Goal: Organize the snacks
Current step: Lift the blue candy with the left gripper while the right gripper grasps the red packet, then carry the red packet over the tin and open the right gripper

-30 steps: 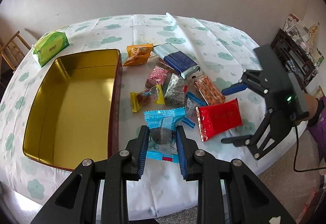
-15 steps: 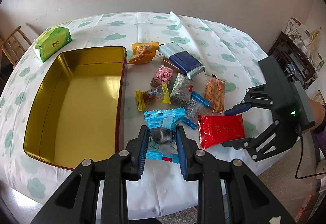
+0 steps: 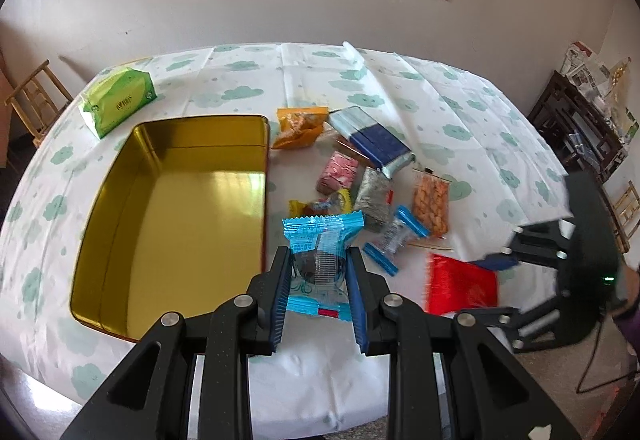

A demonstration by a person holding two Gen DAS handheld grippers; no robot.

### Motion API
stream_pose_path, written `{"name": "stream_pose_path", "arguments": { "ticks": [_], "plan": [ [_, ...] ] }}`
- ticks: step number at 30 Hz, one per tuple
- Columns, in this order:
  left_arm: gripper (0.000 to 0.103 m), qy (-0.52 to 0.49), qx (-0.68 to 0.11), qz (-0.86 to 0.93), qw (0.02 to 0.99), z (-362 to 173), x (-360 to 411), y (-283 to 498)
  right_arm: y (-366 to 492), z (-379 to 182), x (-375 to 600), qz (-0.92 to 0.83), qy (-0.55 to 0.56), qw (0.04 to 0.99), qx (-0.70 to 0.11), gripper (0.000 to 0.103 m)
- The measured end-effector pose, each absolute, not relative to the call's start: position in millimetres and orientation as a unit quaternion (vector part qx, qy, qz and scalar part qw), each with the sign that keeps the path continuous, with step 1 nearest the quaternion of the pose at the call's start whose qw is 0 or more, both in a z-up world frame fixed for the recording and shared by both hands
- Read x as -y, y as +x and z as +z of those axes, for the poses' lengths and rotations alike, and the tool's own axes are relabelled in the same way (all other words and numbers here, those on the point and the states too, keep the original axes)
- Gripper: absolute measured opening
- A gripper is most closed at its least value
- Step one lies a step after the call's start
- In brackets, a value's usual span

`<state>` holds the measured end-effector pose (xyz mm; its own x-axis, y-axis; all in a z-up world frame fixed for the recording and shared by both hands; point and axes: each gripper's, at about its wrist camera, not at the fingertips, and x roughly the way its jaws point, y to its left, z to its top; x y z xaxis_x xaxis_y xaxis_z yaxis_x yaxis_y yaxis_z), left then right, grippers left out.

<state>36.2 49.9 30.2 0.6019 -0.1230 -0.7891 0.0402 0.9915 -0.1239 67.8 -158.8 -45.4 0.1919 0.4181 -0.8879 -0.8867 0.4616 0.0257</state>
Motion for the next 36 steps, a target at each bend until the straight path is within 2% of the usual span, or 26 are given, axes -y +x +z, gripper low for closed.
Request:
{"name": "stream_pose_path", "arguments": {
  "ticks": [9,16,36],
  "plan": [
    [0.024,-0.035,-0.434,-0.005,0.900,34,-82,53,70,-21,201,0.394,-0.099,0.812,-0.420,0.046],
    [0.024,-0.020,-0.437,0.026,0.899,28,-111,74,93,-20,228,0.357,0.004,0.840,-0.409,0.046],
    [0.026,0.013,-0.480,0.063,0.875,-16,-175,153,110,-18,211,0.342,0.030,0.845,-0.410,0.046]
  ]
}}
